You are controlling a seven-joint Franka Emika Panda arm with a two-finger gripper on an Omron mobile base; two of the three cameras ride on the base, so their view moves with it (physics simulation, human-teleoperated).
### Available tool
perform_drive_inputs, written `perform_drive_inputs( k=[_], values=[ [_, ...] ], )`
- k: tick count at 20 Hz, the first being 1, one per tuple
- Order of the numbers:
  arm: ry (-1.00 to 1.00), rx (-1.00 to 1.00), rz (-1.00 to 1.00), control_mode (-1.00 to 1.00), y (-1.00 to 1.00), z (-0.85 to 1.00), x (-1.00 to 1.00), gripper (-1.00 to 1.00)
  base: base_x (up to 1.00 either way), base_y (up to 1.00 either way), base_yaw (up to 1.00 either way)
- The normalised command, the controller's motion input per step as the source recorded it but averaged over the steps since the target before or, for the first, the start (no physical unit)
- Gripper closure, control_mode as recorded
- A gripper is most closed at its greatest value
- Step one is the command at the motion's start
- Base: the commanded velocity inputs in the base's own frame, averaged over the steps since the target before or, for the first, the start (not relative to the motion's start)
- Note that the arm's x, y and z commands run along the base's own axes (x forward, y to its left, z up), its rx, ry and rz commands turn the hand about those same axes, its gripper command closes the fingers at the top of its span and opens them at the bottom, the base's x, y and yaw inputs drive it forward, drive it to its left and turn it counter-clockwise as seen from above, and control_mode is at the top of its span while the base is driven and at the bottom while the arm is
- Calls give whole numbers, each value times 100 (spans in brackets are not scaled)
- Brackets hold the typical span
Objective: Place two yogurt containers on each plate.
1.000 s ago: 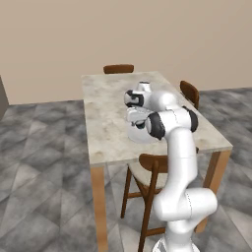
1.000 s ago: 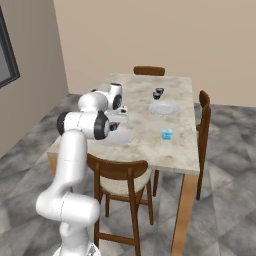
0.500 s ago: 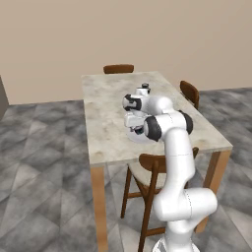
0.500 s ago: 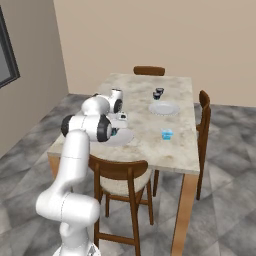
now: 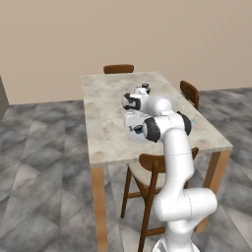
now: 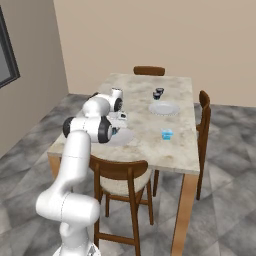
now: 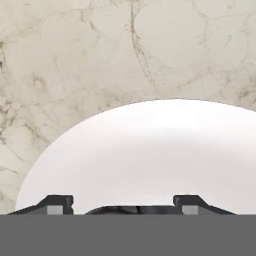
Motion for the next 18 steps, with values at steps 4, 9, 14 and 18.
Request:
perform_drive_inputs(
  k=[4,9,14,18],
  values=[
    [-2,0,0,-100,0,-7,4,-100,0,0,0],
    [-16,-2,2,-100,-19,2,-4,-100,0,0,0],
    [-27,0,6,-100,-16,14,-23,-100,0,0,0],
    [-28,-8,2,-100,-19,26,-1,-100,0,0,0]
  ],
)
